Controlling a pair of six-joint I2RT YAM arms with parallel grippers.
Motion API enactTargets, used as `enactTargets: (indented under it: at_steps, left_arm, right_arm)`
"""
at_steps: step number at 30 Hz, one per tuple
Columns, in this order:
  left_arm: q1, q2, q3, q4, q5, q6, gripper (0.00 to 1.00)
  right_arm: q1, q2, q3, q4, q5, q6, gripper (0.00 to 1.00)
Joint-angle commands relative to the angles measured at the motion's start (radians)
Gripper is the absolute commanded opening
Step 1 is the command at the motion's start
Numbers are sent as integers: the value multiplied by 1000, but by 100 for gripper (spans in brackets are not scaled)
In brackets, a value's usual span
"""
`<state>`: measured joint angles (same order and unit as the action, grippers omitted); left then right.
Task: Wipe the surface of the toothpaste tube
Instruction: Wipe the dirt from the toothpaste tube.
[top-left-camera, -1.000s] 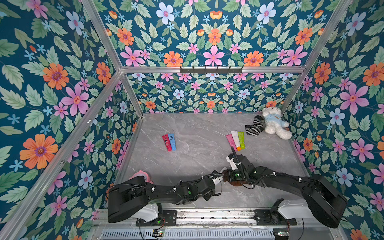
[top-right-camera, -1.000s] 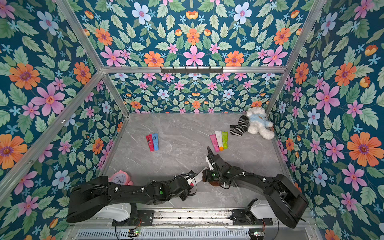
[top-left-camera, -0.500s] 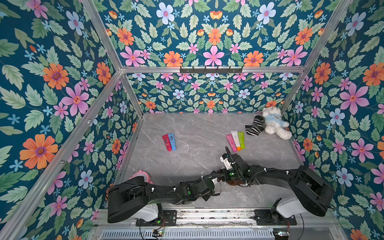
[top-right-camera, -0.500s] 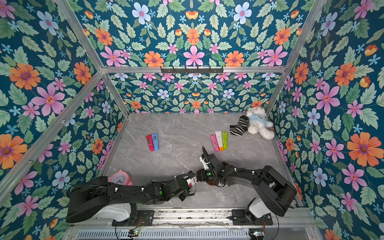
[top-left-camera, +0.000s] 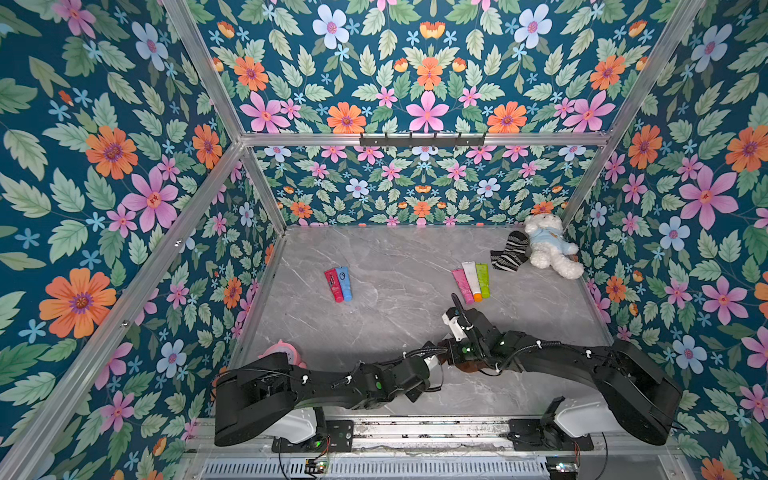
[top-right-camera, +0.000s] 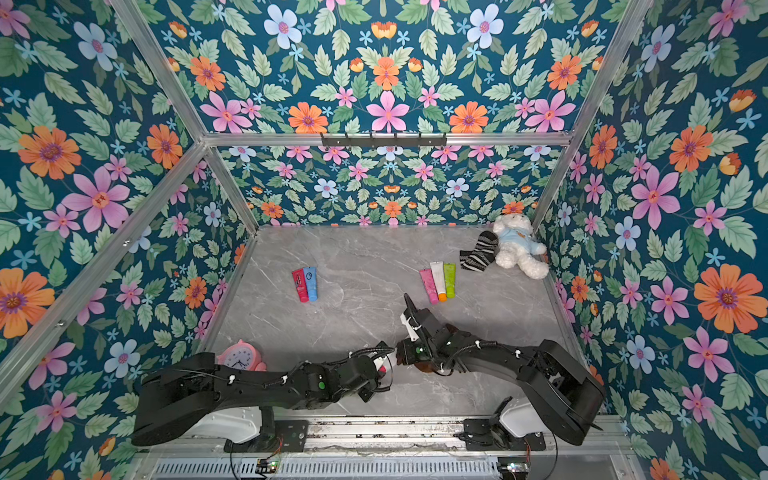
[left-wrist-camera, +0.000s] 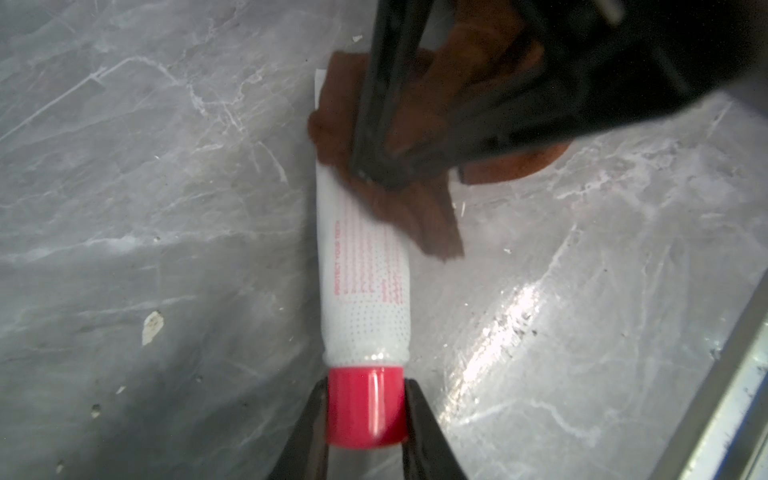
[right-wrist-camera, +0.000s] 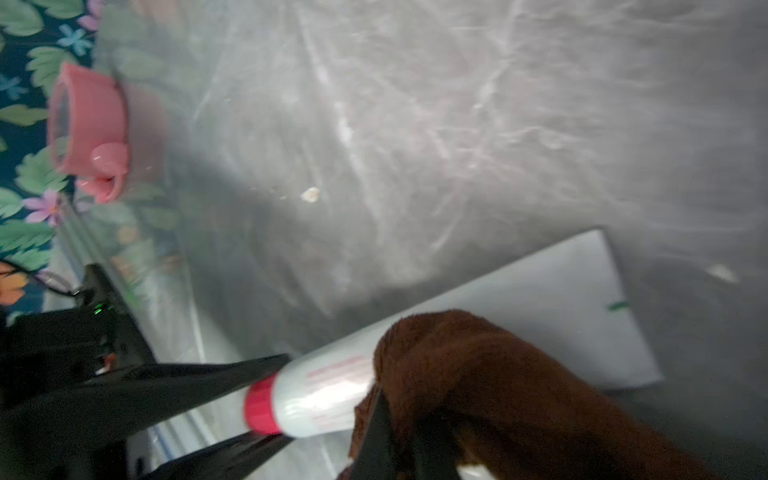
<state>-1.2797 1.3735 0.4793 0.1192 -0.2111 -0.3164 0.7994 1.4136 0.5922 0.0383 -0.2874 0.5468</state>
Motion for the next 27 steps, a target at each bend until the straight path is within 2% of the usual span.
enactTargets:
  at_steps: [1, 4, 10, 13, 19, 22, 27]
  left_arm:
    - [0, -11, 1, 37, -8, -2, 0]
    - [0, -16, -1, 39, -6, 0, 0]
    - [0, -24, -6, 43, -1, 0, 0]
    - [0, -24, -8, 43, -1, -2, 0]
    - [0, -22, -5, 40, -6, -2, 0]
    - [0, -14, -2, 34, -15, -4, 0]
    - [0, 2, 7, 30, -17, -5, 0]
  right_arm:
    - [17, 25, 9, 71, -120, 19, 0]
    - [15, 82, 25, 49, -102, 9, 0]
    - [-28, 182, 51, -56, 49, -17, 0]
    - [-56, 176, 57, -144, 159, -32, 0]
    - [-112, 111, 43, -259, 276, -48, 0]
    - [-102, 62, 27, -208, 188, -58, 0]
    - [-17, -23, 14, -111, 48, -24, 0]
